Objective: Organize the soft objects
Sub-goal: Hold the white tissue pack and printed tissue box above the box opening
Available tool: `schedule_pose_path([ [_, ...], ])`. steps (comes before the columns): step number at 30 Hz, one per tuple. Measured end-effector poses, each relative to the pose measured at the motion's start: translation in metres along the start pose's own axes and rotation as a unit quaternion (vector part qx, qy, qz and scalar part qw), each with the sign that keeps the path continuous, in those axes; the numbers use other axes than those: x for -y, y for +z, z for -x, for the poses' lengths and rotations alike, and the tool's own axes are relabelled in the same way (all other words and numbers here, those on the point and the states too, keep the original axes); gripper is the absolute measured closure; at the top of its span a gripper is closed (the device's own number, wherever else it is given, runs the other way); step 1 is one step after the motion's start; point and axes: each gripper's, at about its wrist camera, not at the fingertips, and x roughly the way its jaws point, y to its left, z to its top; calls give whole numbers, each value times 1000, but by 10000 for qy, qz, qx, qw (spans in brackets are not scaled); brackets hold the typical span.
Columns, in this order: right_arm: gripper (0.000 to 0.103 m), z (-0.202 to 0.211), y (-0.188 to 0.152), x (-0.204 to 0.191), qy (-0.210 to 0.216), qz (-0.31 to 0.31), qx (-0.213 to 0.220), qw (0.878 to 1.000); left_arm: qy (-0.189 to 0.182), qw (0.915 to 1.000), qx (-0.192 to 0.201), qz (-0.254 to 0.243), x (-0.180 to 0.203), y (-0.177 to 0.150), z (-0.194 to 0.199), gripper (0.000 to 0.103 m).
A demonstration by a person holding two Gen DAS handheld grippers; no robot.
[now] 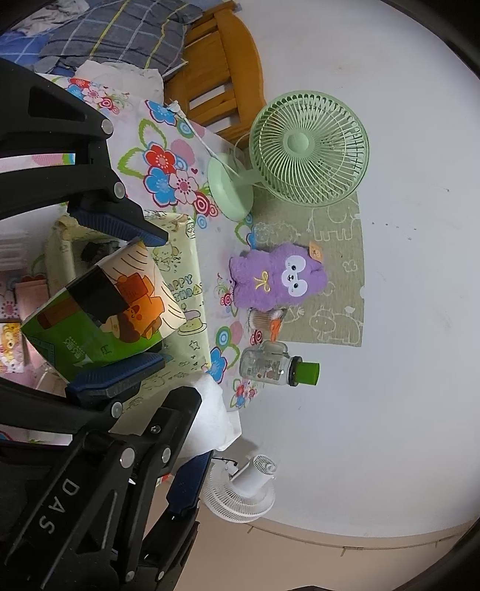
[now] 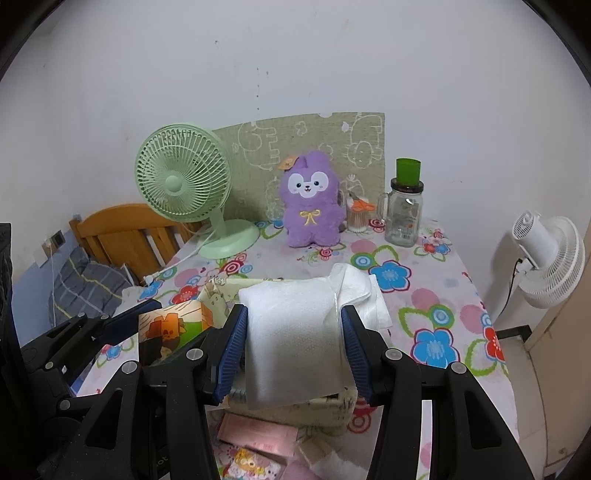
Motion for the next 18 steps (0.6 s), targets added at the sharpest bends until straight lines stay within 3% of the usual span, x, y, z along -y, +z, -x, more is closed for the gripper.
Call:
schedule_pose_path([
  [18,48,-50,21,8,47,39,-145,9999,46,9994,-290,175,-9,16,-55,41],
])
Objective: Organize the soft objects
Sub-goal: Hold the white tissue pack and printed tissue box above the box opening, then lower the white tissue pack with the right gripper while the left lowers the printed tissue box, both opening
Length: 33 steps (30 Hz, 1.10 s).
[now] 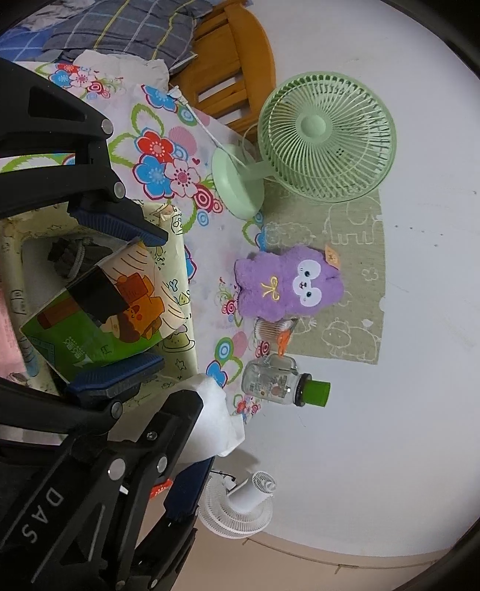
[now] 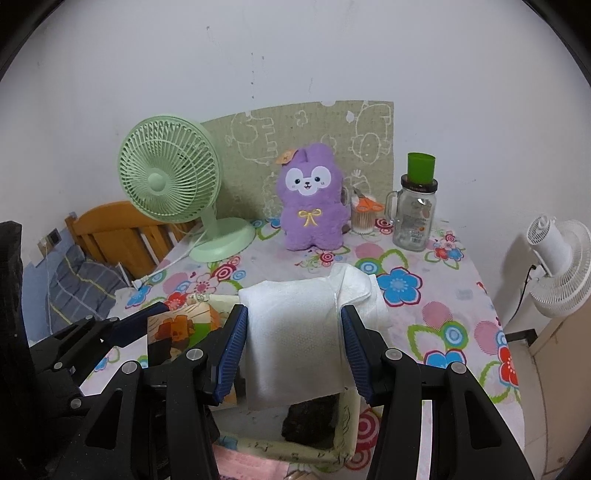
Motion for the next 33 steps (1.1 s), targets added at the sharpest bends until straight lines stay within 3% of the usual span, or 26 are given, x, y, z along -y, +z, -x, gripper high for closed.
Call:
schedule_pose_path([
  [9,48,-19,3,3,25,16,-60,10000,-23,9996,-266,-79,2,-1,-24,39],
  [16,48,-37,3,1,125,-19,-212,9997,-2,9992,-389,-97,-1,-3,-33,24],
  [25,47,-60,3,-3,221,14,-411,9989,166,9989,-433,-21,-10,-5,-38,13],
  [28,39,-66,3,-7,256,68,-470,9985,194,9987,-467,-60,-11,-7,-38,13],
  [30,23,-67,2,-8,208,46,-436,9988,205,9986,-490,-84,-11,-8,-39,13],
  [33,18,-67,1,-10,168,84,-380,9991,214,9984,-509,-95,-12,-10,-39,12],
])
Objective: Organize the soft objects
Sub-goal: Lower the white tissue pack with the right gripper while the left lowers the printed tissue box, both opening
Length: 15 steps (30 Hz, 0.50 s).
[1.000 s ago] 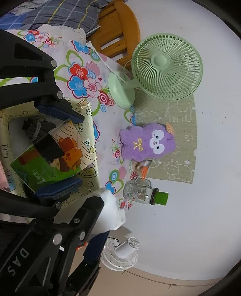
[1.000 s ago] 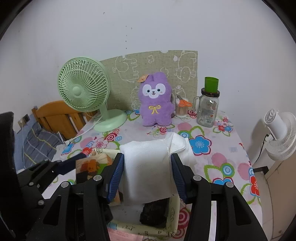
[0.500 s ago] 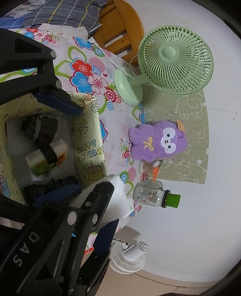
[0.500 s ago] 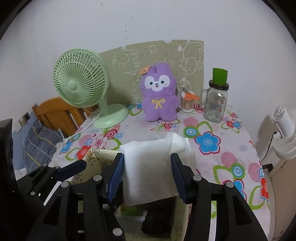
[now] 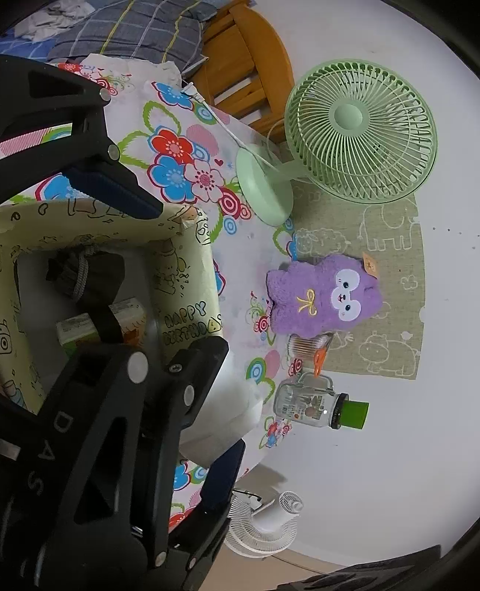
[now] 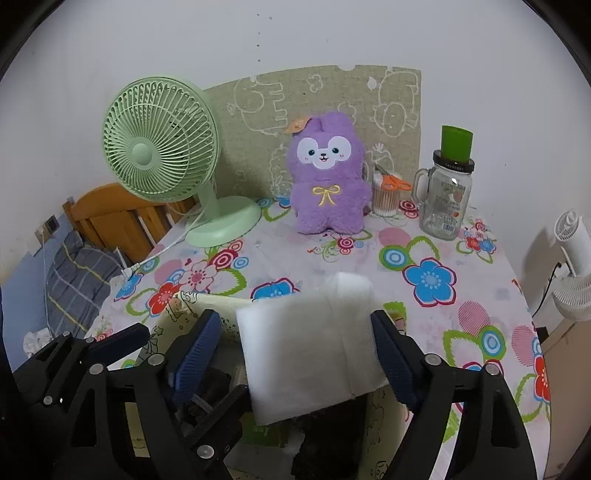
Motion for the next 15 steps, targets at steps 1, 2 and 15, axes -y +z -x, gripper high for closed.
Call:
schedule_pose_path([
  [1,18,0,0,-1,-16,28,-9,10000,2,10000,-3,9,-1,0,0,12],
  [2,17,1,0,-1,-51,49,-20,10000,-10,10000,3,19,-1,-1,1,12],
  [15,11,19,-9,-16,-260,303,-45,9992,-82,9997,59,213,-4,-11,21,11],
])
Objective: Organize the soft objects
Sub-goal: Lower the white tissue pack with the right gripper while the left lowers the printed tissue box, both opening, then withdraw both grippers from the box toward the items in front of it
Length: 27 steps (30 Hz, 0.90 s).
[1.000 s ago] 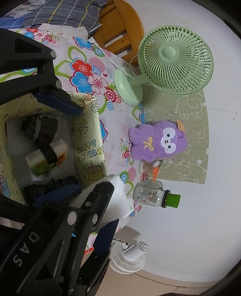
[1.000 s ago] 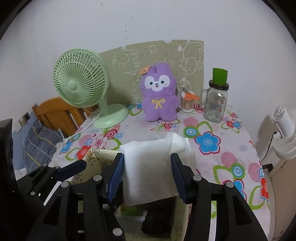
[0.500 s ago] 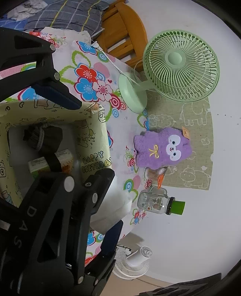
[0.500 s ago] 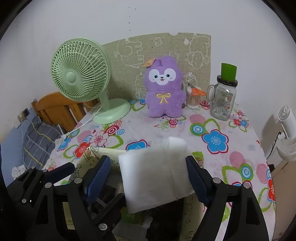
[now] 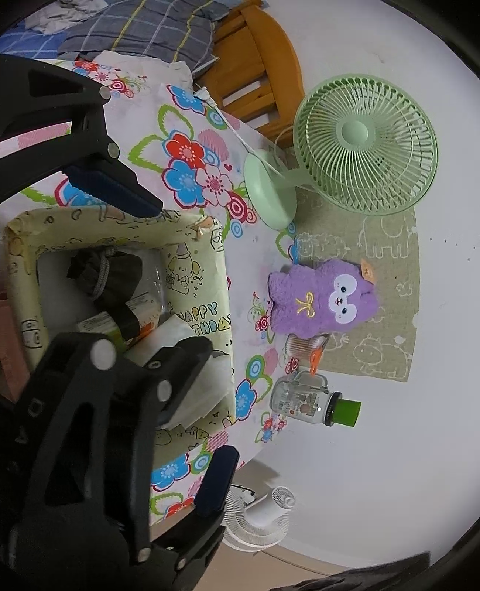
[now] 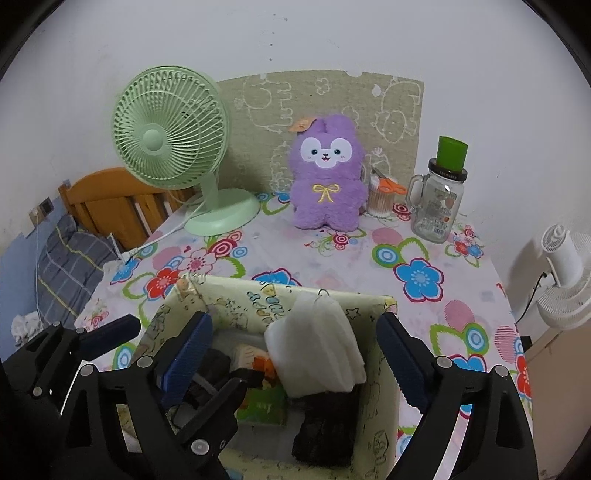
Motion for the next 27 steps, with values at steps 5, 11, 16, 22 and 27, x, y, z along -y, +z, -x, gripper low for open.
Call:
schedule_pose_path([
  [5,11,16,-7,-5,-13,51,65,10000,-10,10000,-3,-28,4,-5,9,11],
  [11,11,37,-15,-7,-42,-37,154,9999,54,9998,164,-125,11,-12,30,10],
  [16,11,56,-21,-8,-42,-106,239,9996,26,9995,278,-167,15,-19,48,9],
  [22,10,79,-31,-10,-82,-125,355,9993,-10,9990,396,-229,21,-28,68,9],
  [27,9,97,-39,-14,-122,-128,448,9988,-27,9985,480,-257,25,-37,83,7],
])
